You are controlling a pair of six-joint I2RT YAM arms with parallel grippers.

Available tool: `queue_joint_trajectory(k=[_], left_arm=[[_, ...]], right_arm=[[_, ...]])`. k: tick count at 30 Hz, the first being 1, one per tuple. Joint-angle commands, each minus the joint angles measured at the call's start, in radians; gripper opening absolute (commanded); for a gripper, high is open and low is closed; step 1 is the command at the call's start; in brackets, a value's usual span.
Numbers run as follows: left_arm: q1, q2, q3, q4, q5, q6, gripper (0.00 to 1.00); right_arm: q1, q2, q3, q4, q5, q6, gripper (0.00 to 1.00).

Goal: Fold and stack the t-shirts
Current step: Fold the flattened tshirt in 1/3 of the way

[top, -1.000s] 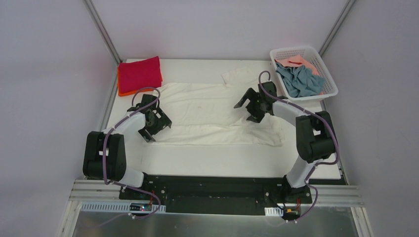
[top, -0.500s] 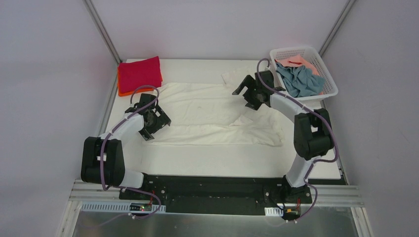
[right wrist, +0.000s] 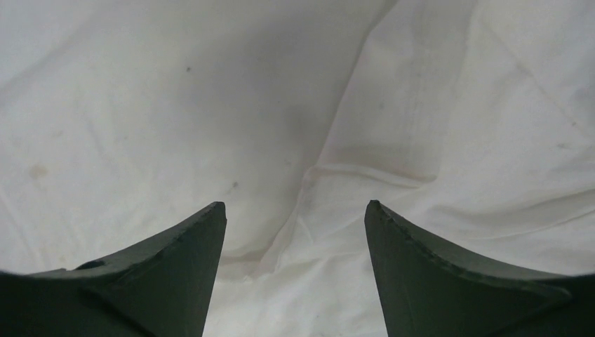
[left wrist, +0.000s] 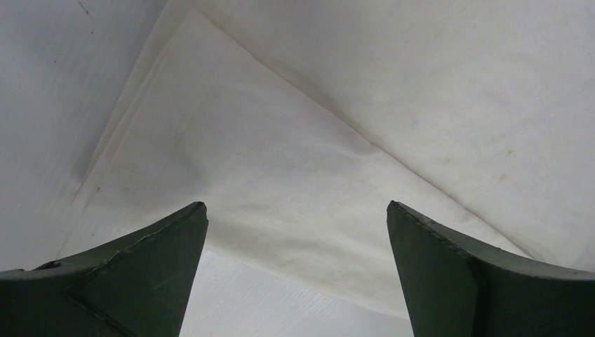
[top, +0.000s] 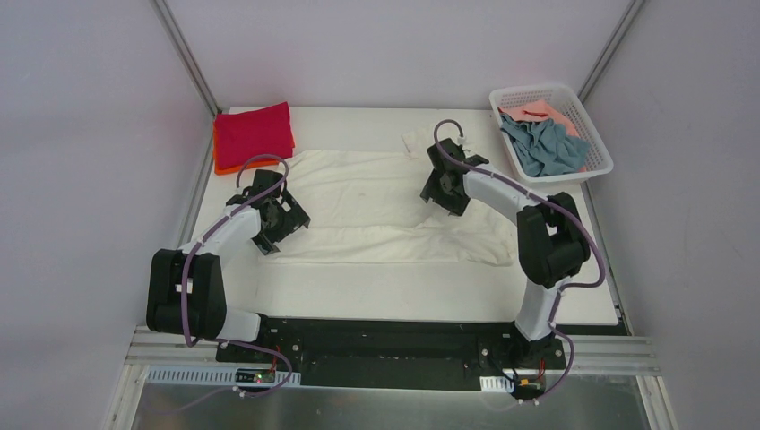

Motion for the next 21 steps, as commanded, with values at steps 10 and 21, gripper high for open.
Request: queue_joint_trajectory(k=[10, 21], left_arm=[[-0.002, 0.033, 0.026, -0.008, -0.018, 0.026, 0.99], [-0.001, 0.036, 0.027, -0.008, -0.023, 0.024, 0.99]], right_arm=[[-0.002, 0.118, 0.154, -0.086, 0.105, 0.035, 0.14], [0.045, 0.074, 0.157, -0.095, 0.150, 0.005, 0.00]])
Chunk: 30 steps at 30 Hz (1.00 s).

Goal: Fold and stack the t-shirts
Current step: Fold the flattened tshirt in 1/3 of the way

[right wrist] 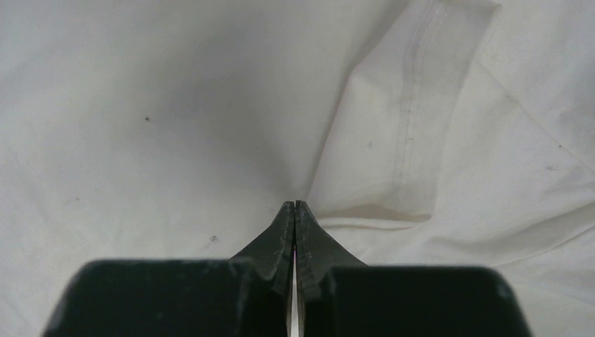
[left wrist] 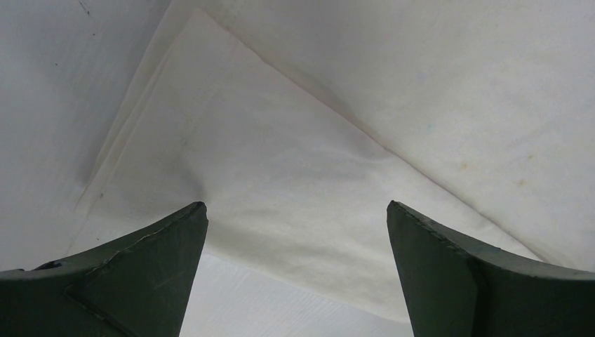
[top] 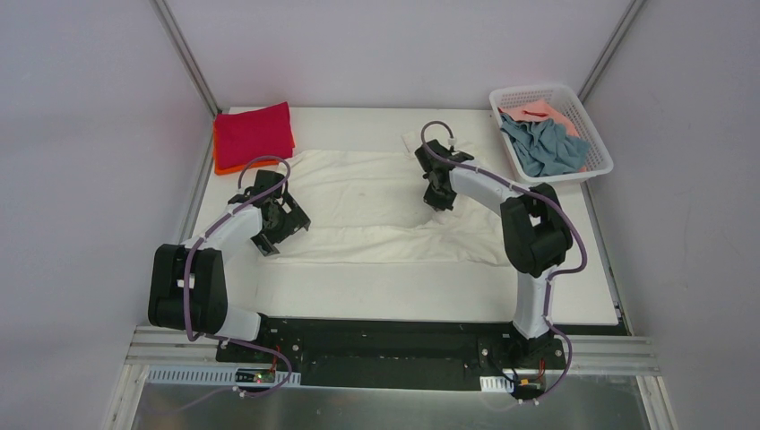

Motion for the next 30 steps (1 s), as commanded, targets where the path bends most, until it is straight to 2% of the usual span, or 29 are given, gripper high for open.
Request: queue_joint_trajectory(k=[1, 10, 19, 20, 21, 24, 26, 27, 28, 30], left_arm=[[-0.001, 0.008, 0.028, -0.008, -0.019, 0.010, 0.99], [-0.001, 0.013, 0.032, -0.009, -0.021, 0.013, 0.99], [0.000, 0.007, 0.030, -0.009, -0.021, 0.013, 0.99], [-0.001, 0.007, 0.030, -0.009, -0.020, 0.012, 0.99], [-0.001, 0.007, 0.031, -0.009, -0.018, 0.013, 0.99], [0.000, 0.002, 0.030, -0.011, -0.016, 0.013, 0.99], [0.000, -0.003, 0.030, -0.012, -0.015, 0.011, 0.99], [0.000, -0.006, 0.030, -0.013, -0.015, 0.011, 0.99], [0.000, -0.008, 0.030, -0.013, -0.014, 0.011, 0.99], [-0.001, -0.012, 0.030, -0.014, -0.012, 0.008, 0.99]], right_arm=[[0.023, -0.064, 0.050, -0.013, 0.059, -0.022, 0.00], [0.036, 0.017, 0.163, -0.001, 0.063, -0.051, 0.00], [0.048, 0.112, 0.278, 0.032, 0.002, -0.097, 0.00], [0.049, 0.119, 0.286, 0.032, -0.001, -0.101, 0.03], [0.050, 0.121, 0.290, 0.030, -0.001, -0.103, 0.12], [0.051, 0.091, 0.276, 0.048, -0.029, -0.118, 0.49], [0.052, 0.049, 0.252, 0.060, -0.064, -0.143, 0.80], [0.051, 0.018, 0.234, 0.060, -0.062, -0.147, 0.92], [0.050, -0.020, 0.208, 0.063, -0.057, -0.147, 0.98], [0.049, -0.119, 0.129, 0.081, -0.047, -0.148, 0.99]])
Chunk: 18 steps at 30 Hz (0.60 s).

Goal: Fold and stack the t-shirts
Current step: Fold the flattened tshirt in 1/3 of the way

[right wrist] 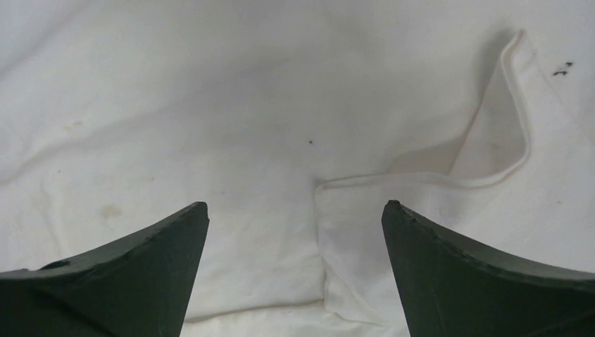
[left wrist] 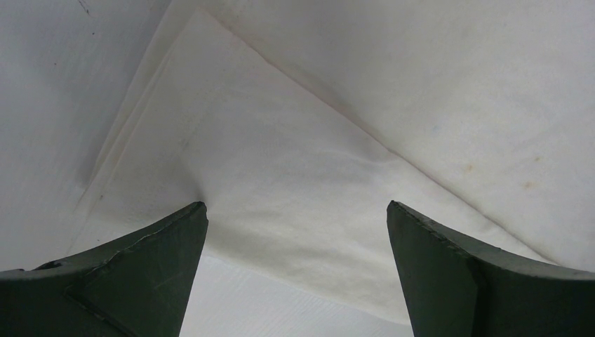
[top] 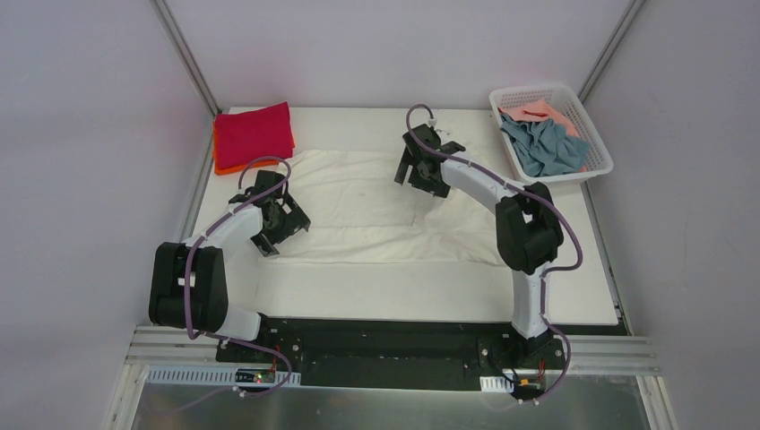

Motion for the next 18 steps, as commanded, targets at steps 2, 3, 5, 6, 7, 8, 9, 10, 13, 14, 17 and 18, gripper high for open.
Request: queue_joint_trajectory(k=[2, 3, 5, 6, 7, 8, 9, 10, 13, 14, 17, 18], left_arm=[[-0.001, -0.021, 0.028, -0.014, -0.003, 0.005, 0.99], [-0.001, -0.022, 0.026, -0.012, 0.001, 0.003, 0.99], [-0.002, -0.019, 0.025, -0.013, 0.009, 0.003, 0.99], [-0.001, -0.019, 0.024, -0.012, 0.014, 0.002, 0.99], [-0.001, -0.019, 0.023, -0.012, 0.018, 0.002, 0.99], [-0.001, -0.019, 0.023, -0.012, 0.020, 0.003, 0.99], [-0.001, -0.021, 0.022, -0.013, 0.024, 0.004, 0.99], [-0.001, -0.024, 0.020, -0.012, 0.031, 0.003, 0.99], [-0.001, -0.032, 0.016, -0.012, 0.029, 0.010, 0.99], [-0.002, -0.032, 0.015, -0.012, 0.027, 0.012, 0.99], [-0.001, -0.023, 0.015, -0.012, 0.012, 0.016, 0.99], [-0.001, -0.016, 0.014, -0.012, 0.007, 0.017, 0.99]], right_arm=[[-0.004, -0.322, -0.196, 0.057, -0.002, -0.019, 0.99], [-0.011, -0.378, -0.263, 0.066, -0.008, -0.009, 0.99], [-0.033, -0.491, -0.418, 0.094, -0.052, 0.014, 0.99], [-0.050, -0.536, -0.463, 0.105, -0.090, 0.029, 0.99], [-0.074, -0.575, -0.534, 0.107, -0.117, 0.052, 0.99], [-0.096, -0.604, -0.578, 0.106, -0.142, 0.064, 0.99], [-0.112, -0.626, -0.616, 0.102, -0.167, 0.065, 0.99], [-0.133, -0.645, -0.647, 0.089, -0.192, 0.064, 0.99], [-0.159, -0.712, -0.759, 0.083, -0.233, 0.065, 0.99], [-0.168, -0.737, -0.794, 0.086, -0.234, 0.066, 0.99], [-0.228, -0.783, -0.883, 0.123, -0.207, 0.061, 0.99], [-0.255, -0.783, -0.907, 0.146, -0.193, 0.061, 0.99]])
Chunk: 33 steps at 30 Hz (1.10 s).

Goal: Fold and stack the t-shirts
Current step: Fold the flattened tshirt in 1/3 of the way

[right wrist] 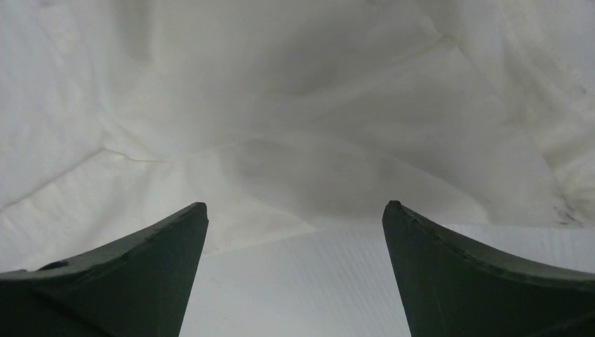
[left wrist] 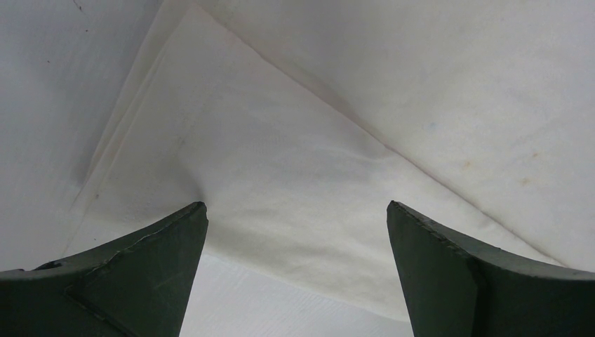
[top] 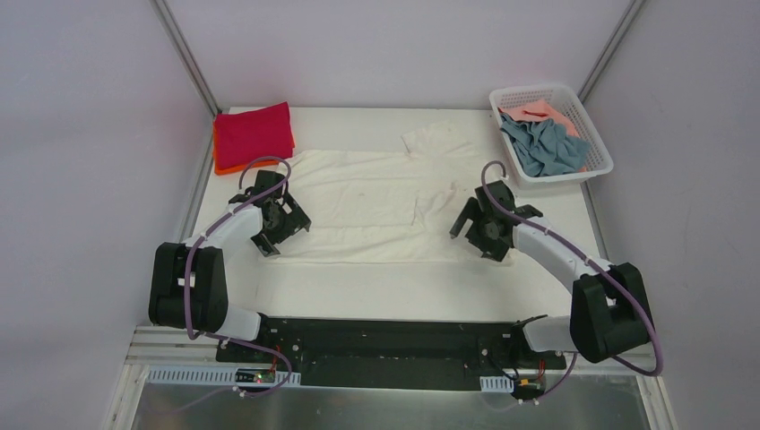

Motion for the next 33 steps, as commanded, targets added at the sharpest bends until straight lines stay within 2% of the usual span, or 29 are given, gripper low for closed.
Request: queue_joint_trajectory(k=[1, 8, 12, 14, 19, 24, 30, 33], left_arm=[[0.000, -0.010, 0.013, -0.011, -0.009, 0.016, 0.99], [0.017, 0.032, 0.003, -0.011, -0.064, 0.016, 0.99], [0.041, 0.035, -0.028, -0.013, -0.054, 0.009, 0.99], [0.041, 0.018, -0.050, -0.014, -0.040, 0.002, 0.99], [0.041, -0.048, -0.125, -0.021, 0.020, -0.016, 0.99], [0.041, -0.150, -0.220, -0.081, 0.036, -0.032, 0.99], [0.039, -0.375, -0.307, -0.192, 0.093, -0.057, 0.99], [0.039, -0.524, -0.305, -0.247, 0.102, -0.081, 0.99]], right_arm=[[-0.094, -0.061, -0.084, 0.072, -0.004, 0.014, 0.99], [-0.213, 0.019, -0.168, 0.136, -0.034, 0.061, 0.99], [-0.248, -0.017, -0.192, 0.027, 0.087, 0.104, 0.99], [-0.255, -0.063, -0.209, -0.023, 0.118, 0.110, 0.99], [-0.256, -0.190, -0.281, -0.086, 0.033, 0.140, 0.99], [-0.254, -0.353, -0.338, -0.224, 0.033, 0.180, 0.99], [-0.241, -0.615, -0.366, -0.331, -0.064, 0.249, 0.99], [-0.224, -0.720, -0.312, -0.387, -0.048, 0.254, 0.99]])
